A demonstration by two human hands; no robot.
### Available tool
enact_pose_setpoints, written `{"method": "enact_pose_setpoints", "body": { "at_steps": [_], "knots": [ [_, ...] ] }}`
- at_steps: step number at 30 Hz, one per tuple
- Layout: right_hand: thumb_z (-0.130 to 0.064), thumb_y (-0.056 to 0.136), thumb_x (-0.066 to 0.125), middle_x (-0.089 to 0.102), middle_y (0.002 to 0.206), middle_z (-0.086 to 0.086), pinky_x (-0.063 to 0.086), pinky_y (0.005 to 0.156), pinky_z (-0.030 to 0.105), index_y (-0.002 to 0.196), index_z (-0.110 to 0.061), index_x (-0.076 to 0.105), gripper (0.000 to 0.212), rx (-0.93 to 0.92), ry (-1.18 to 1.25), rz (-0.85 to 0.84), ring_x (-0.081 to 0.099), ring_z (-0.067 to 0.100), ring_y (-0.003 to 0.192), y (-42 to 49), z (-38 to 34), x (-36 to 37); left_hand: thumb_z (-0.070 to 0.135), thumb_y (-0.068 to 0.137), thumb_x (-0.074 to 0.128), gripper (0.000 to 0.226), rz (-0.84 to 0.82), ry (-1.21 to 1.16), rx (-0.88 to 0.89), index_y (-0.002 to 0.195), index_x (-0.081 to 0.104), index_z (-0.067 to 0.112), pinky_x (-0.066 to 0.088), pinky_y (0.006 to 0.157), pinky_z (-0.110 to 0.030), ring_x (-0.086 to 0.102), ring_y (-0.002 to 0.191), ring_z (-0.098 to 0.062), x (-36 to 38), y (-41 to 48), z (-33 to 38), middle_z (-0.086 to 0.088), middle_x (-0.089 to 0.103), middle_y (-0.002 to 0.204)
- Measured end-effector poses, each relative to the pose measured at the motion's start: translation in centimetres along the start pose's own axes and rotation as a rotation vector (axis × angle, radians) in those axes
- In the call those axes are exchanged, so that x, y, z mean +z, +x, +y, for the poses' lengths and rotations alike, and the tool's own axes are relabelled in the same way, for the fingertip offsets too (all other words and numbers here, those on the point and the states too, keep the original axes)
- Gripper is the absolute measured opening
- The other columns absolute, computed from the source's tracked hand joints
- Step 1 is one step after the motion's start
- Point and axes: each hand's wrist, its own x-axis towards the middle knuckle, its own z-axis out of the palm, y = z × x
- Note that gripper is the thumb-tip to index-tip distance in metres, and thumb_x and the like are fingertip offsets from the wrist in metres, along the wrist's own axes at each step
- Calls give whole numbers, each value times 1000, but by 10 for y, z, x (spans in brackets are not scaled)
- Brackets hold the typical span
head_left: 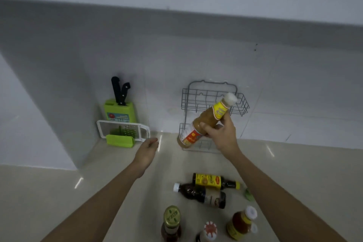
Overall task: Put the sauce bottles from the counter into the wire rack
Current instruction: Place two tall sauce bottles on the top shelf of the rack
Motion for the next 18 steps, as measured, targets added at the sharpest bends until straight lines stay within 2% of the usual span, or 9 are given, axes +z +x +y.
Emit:
{"method": "enact_pose_setpoints", "body": {
  "at_steps": [2, 3, 5, 7, 9, 13, 16, 18],
  "knots": [
    [-6, 75, 79, 66, 113, -6, 59, 80, 45, 119, -28, 51, 57, -63, 116, 148, 66, 17, 105, 20, -16, 1, 27, 97, 49, 16, -7, -46, 68, 108, 60, 24, 37, 107, -38, 51, 115, -21, 7, 13, 28, -9, 57, 128],
    [-8, 75, 79, 66, 112, -9, 58, 84, 41, 123, -26, 49, 60, -102, 133, 216, 66, 13, 104, 29, -22, 3, 32, 97, 47, 26, -18, -76, 90, 118, 58, 22, 32, 114, -40, 48, 123, -19, 11, 21, 40, -7, 53, 136],
    [-8, 75, 80, 64, 109, -15, 55, 88, 26, 121, -28, 48, 59, -189, 124, 311, 65, 6, 102, 46, -35, 7, 42, 98, 40, 51, -71, -126, 108, 143, 41, 19, 20, 121, -42, 34, 140, -17, 18, 32, 64, -1, 39, 152],
    [-12, 75, 81, 63, 107, -13, 52, 88, 18, 116, -30, 46, 57, -253, 74, 350, 65, 7, 101, 65, -43, 11, 47, 100, 31, 60, -146, -180, 125, 151, 23, 19, 13, 122, -38, 23, 146, -14, 27, 42, 86, 2, 26, 159],
    [-20, 72, 84, 65, 104, -5, 52, 81, 14, 114, -26, 47, 56, -264, -41, 347, 65, 12, 94, 85, -45, 14, 50, 100, 24, 61, -209, -211, 114, 153, 13, 21, 9, 122, -34, 17, 148, -12, 37, 51, 104, 4, 18, 161],
    [-29, 70, 84, 67, 100, -1, 55, 72, 28, 106, -26, 50, 51, -250, -265, 251, 65, 18, 87, 123, -40, 21, 61, 96, 11, 70, -291, -188, 60, 153, 8, 22, 4, 122, -36, 9, 150, -13, 57, 65, 122, 4, 10, 163],
    [-29, 69, 83, 65, 100, -4, 50, 67, 20, 110, -18, 53, 52, -274, -373, 174, 63, 16, 86, 138, -36, 26, 64, 94, 8, 74, -326, -200, 43, 154, 8, 21, 2, 123, -38, 7, 150, -13, 65, 71, 122, 3, 8, 163],
    [-32, 70, 82, 67, 104, -1, 48, 67, 21, 113, -17, 53, 54, -284, -442, 146, 61, 13, 87, 143, -36, 30, 64, 94, 6, 74, -329, -219, 44, 154, 8, 21, 3, 122, -38, 8, 150, -14, 67, 71, 121, 3, 9, 163]
  ]
}}
